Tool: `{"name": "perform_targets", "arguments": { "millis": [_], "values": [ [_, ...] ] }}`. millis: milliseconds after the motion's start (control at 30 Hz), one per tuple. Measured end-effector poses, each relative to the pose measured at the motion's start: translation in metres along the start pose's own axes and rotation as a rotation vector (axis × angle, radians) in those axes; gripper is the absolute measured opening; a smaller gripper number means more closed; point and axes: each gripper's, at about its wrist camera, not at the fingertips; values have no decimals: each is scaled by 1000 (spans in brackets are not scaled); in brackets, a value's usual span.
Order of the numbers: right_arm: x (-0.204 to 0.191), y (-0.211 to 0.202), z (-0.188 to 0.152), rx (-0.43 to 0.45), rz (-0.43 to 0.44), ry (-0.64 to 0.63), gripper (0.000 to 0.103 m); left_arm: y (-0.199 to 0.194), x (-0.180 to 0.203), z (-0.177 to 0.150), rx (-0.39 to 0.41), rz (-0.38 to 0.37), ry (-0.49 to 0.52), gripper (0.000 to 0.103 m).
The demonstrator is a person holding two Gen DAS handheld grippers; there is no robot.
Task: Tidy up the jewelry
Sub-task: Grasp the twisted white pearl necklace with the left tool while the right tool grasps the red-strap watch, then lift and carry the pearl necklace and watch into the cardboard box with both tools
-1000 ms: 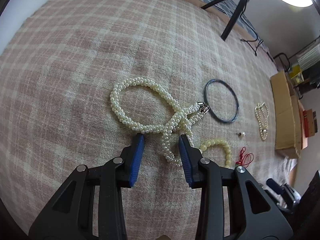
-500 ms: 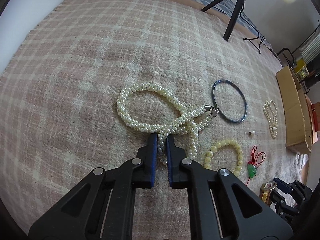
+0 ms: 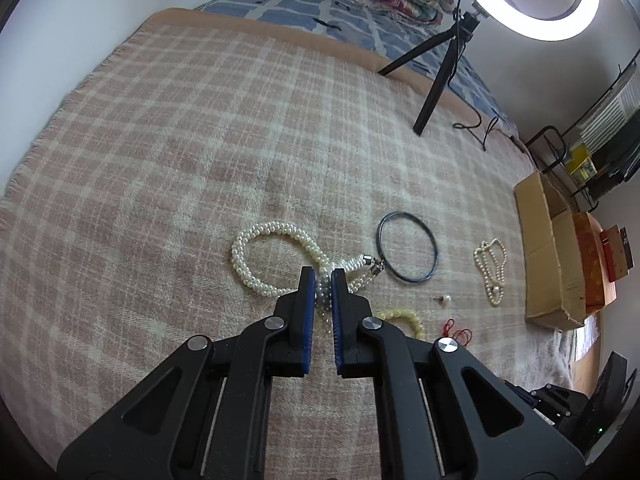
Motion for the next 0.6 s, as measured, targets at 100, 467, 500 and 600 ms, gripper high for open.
{"name": "perform_targets", "arguments": {
  "millis": [100, 467, 500, 600],
  "values": [
    [-1, -5, 1, 17, -9, -7, 3, -7, 1, 1, 12, -12, -7, 0],
    [-5, -18, 5, 52, -33, -17, 3, 1, -8, 0, -42, -18, -15, 1],
    [-7, -18, 4, 53, -34, -22, 3, 6, -12, 0, -72, -10, -31, 8],
    [-9, -19, 5, 57, -32, -29, 3, 17, -24, -1, -105, 7, -74, 13]
  ]
}}
Point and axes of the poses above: each gripper's, at about its wrist camera, not at the fingertips, and y roughly the way its jaws point, x to its right, z to its top, and after that the axes turned 6 degrees about -y, right-handed
